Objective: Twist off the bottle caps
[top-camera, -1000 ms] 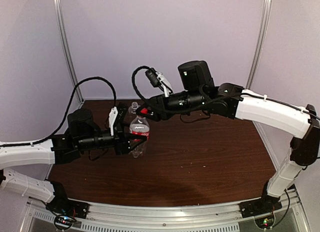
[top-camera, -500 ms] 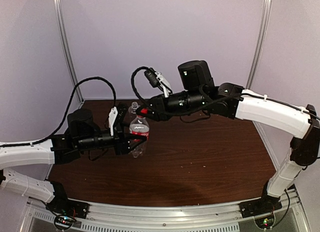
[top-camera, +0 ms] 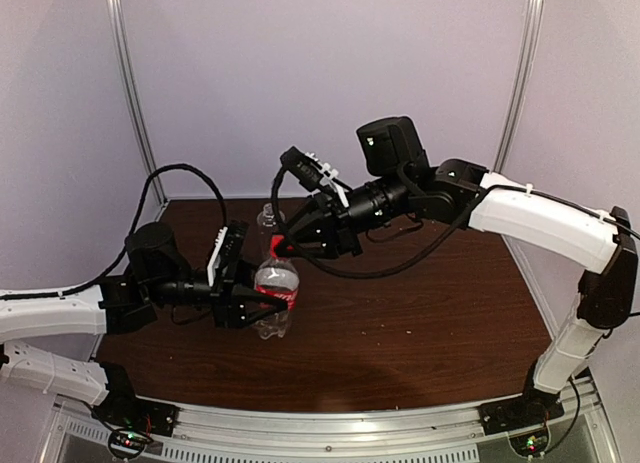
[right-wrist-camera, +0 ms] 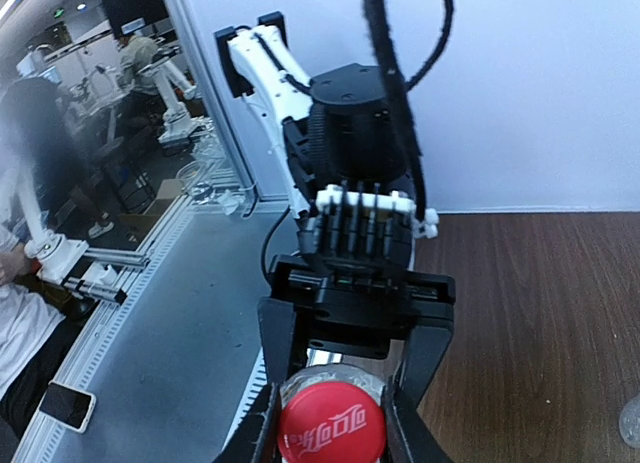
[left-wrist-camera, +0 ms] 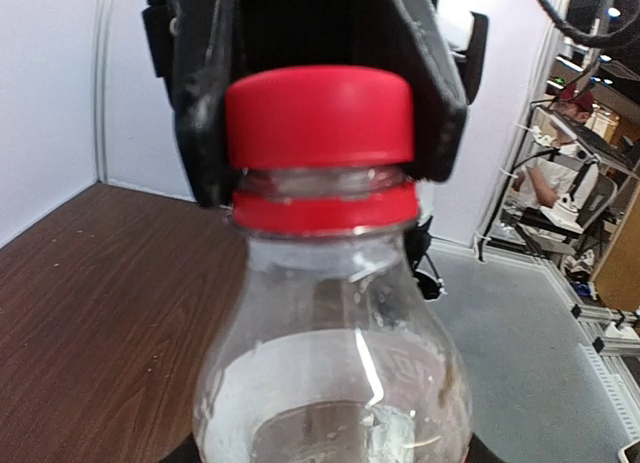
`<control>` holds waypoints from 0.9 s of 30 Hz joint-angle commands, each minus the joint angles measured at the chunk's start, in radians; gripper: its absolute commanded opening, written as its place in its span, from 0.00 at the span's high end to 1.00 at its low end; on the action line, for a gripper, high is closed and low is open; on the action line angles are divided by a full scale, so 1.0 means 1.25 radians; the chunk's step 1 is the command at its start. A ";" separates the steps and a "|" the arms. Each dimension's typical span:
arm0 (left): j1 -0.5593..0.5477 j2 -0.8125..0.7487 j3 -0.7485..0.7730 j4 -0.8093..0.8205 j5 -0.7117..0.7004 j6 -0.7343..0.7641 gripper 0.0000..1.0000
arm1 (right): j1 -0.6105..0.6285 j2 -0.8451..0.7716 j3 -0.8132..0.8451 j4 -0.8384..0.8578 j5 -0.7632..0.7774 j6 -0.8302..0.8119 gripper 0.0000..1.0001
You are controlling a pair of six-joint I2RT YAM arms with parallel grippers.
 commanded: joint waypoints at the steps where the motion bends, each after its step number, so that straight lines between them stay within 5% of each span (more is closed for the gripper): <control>1: -0.002 -0.017 0.003 0.157 0.152 -0.039 0.70 | -0.015 0.042 0.029 -0.077 -0.156 -0.133 0.86; 9: -0.003 -0.004 0.011 0.145 0.130 -0.030 0.70 | -0.016 0.024 0.011 -0.050 -0.090 -0.095 0.85; 27: -0.003 -0.005 0.012 0.115 0.064 -0.014 0.70 | -0.012 -0.027 -0.056 0.015 0.012 -0.009 0.47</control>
